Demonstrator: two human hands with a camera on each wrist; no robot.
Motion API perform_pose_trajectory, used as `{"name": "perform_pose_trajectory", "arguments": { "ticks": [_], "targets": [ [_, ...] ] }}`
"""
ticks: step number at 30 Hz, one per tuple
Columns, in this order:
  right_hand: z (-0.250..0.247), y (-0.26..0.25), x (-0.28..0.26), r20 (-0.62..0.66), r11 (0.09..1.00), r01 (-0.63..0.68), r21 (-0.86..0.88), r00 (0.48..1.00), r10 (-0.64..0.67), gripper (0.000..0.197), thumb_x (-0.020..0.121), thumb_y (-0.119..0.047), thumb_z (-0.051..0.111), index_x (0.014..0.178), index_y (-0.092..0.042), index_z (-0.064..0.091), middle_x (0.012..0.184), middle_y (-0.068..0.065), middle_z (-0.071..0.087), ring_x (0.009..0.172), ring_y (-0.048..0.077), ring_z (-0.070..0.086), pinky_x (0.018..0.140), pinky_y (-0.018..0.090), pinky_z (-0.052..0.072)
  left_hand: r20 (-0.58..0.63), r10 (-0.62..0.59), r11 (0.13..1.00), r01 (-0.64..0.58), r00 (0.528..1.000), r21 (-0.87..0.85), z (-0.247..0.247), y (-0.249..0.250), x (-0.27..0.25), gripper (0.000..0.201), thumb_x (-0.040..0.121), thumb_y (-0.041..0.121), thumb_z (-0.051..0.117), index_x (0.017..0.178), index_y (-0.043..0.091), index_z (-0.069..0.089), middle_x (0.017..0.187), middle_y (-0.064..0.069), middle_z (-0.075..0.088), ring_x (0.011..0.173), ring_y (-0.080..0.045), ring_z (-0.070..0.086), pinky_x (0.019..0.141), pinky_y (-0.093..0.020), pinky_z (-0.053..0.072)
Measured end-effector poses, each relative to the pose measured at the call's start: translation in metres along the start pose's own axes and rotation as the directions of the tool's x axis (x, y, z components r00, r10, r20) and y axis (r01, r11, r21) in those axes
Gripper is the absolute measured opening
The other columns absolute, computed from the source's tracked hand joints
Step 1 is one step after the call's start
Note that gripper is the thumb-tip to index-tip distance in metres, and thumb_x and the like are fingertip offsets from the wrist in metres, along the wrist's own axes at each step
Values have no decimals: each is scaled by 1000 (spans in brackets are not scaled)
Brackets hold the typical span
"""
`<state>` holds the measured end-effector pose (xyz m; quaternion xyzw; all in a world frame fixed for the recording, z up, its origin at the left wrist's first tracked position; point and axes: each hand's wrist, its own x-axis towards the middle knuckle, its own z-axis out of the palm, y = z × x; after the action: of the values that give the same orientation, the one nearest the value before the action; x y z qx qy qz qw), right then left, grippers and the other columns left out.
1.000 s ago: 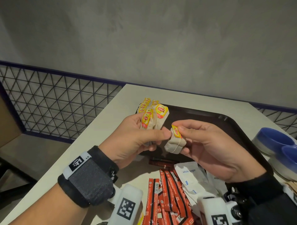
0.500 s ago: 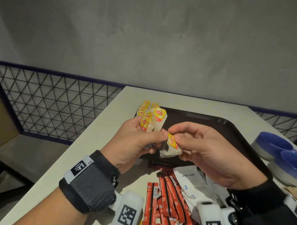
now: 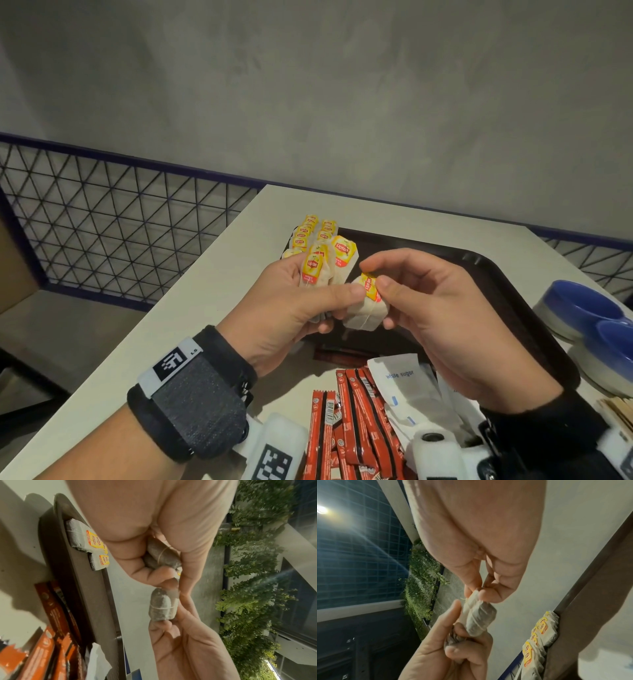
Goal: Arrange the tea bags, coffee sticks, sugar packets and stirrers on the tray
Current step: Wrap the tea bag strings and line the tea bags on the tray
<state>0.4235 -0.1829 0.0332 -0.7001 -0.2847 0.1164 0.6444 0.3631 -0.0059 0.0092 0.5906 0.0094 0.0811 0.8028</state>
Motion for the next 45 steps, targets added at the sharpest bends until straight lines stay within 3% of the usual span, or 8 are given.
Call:
{"name": "perform_pose_trajectory", "arguments": {
  "ticks": [3, 8, 12, 18, 25, 29, 36, 45],
  "targets": [
    [1, -1, -1, 47, 998, 19, -62, 999, -16, 26, 98, -2, 59, 106, -19, 77, 96, 6, 76, 90, 36, 68, 68, 34, 57, -21, -12, 1000, 12, 1000, 19, -1, 0, 0, 35, 77, 4, 79, 110, 5, 66, 86, -8, 73, 61, -9, 66, 47, -18, 45],
    [-1, -2, -2, 69, 977, 78, -197, 995, -66, 16, 94, -10, 69, 100, -22, 77, 88, 4, 75, 71, 15, 66, 64, 23, 54, -39, -15, 1000, 16, 999, 26, -2, 0, 2, 26, 79, 1, 78, 101, 5, 66, 80, -10, 66, 59, -11, 60, 46, -20, 44],
    [-3, -3, -1, 31, 971, 57, -231, 998, -51, 12, 92, -11, 71, 95, -22, 76, 87, 9, 73, 70, 20, 66, 65, 25, 56, -25, -10, 999, 12, 1000, 45, -1, 1, 1, 23, 78, -2, 77, 96, 7, 65, 74, -5, 68, 57, -11, 60, 46, -21, 44],
    [-7, -3, 0, -6, 977, 1, -214, 1000, -2, 6, 90, -12, 74, 93, -17, 75, 80, 8, 75, 65, 13, 69, 65, 29, 59, -36, -25, 998, 27, 999, 53, -1, 0, 1, 25, 77, -1, 78, 96, 7, 65, 75, -5, 68, 57, -11, 59, 46, -21, 45],
    [-9, -5, 2, -18, 989, -148, 22, 989, 149, 8, 90, -9, 72, 96, -4, 74, 96, 20, 75, 92, 38, 71, 79, 38, 60, -27, -30, 998, 32, 999, 61, -1, -2, 1, 31, 73, 5, 81, 101, 6, 67, 83, -9, 70, 60, -11, 60, 47, -21, 45],
    [-9, -6, 1, -12, 988, -154, -18, 988, 154, 9, 89, -9, 73, 96, -5, 74, 93, 22, 74, 78, 24, 68, 70, 33, 56, -20, -27, 997, 28, 999, 78, 0, -2, 1, 26, 76, 2, 80, 98, 7, 66, 79, -8, 69, 59, -12, 60, 47, -21, 45],
    [-4, -4, 0, -34, 987, -100, -124, 995, 96, 10, 84, -14, 79, 94, -13, 76, 82, 12, 76, 68, 13, 68, 64, 28, 54, -27, 1, 996, 2, 1000, 85, -1, -2, 1, 26, 77, 3, 80, 99, 7, 66, 78, -7, 68, 60, -12, 61, 48, -22, 46],
    [-6, -10, 5, 39, 966, -146, -212, 987, 158, 12, 90, -27, 73, 92, -19, 83, 88, 15, 75, 70, 14, 60, 62, 31, 44, -31, 11, 999, -10, 999, 45, -2, 0, 1, 26, 81, 3, 79, 103, 4, 66, 82, -10, 69, 60, -11, 61, 47, -21, 46]
  ]
}}
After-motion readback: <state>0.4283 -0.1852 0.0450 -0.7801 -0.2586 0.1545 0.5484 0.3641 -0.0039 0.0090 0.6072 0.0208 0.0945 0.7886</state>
